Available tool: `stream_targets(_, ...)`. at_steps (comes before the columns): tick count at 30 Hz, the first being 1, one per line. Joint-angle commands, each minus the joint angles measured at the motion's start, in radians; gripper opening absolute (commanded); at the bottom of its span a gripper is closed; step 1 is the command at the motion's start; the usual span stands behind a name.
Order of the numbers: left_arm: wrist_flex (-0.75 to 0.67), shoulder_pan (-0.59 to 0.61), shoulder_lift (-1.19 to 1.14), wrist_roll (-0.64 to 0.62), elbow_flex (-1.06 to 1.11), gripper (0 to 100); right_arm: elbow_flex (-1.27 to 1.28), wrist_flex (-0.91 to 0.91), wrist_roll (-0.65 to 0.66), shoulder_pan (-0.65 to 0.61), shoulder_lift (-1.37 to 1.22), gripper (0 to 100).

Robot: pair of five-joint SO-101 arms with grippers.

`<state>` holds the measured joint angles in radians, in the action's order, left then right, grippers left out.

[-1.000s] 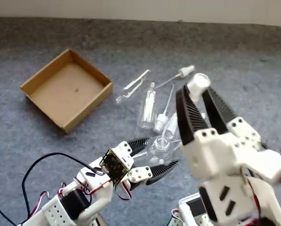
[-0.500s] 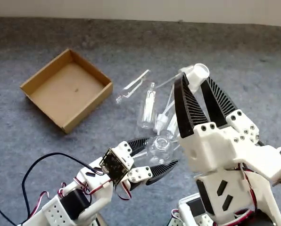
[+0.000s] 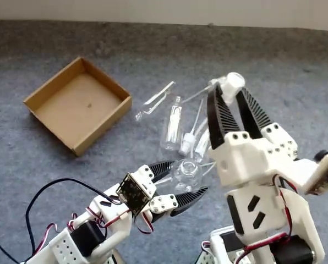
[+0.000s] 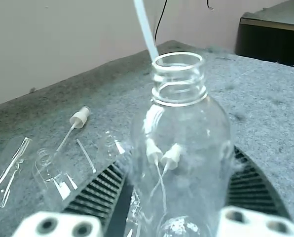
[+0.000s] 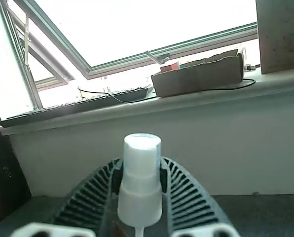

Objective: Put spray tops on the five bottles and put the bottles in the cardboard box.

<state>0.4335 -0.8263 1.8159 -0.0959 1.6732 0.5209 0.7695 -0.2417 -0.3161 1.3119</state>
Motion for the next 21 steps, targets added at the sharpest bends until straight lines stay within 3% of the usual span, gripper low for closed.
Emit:
stream_targets(1,0.002,-0.01,0.016,-0.005,0.022,19,-0.005,0.005,0.009,0.027,-0.001,0.5)
stream_targets(13,0.002,-0.01,0.016,-0.005,0.022,19,-0.153,0.008,0.008,0.022,-0.001,0.5)
stream_targets(21,0.002,-0.01,0.016,-0.005,0.022,19,-0.177,0.153,0.008,0.022,-0.001,0.5)
